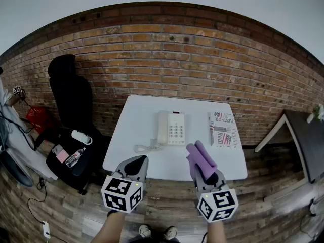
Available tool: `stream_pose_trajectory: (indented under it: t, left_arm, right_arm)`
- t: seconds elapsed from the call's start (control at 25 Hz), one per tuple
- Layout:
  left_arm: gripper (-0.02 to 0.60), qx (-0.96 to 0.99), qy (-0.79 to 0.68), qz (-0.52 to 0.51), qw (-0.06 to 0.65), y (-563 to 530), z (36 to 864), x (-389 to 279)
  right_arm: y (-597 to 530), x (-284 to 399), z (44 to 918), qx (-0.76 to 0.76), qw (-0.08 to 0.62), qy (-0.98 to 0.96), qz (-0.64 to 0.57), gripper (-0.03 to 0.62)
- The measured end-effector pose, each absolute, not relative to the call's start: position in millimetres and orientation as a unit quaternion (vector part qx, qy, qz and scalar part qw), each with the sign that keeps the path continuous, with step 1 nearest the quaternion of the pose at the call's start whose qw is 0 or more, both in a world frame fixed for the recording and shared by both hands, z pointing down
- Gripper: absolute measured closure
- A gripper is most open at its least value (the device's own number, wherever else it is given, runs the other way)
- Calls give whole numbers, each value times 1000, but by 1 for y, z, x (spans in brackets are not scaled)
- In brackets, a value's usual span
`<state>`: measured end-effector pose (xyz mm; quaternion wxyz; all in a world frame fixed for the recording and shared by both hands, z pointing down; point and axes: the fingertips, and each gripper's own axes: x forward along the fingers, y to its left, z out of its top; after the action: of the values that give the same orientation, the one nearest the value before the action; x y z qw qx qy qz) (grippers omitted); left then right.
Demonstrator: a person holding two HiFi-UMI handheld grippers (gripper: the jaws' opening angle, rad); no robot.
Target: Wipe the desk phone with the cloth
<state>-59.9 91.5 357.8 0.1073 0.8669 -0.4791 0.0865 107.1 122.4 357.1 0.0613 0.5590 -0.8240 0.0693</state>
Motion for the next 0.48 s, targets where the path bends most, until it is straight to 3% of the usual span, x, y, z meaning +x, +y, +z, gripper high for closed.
stream_pose_trajectory:
  t: [0.48]
  left_arm:
    - [577, 865, -479, 100, 113, 88, 366, -26]
  right_arm:
    - [114, 131, 364, 551, 60, -829, 76, 551]
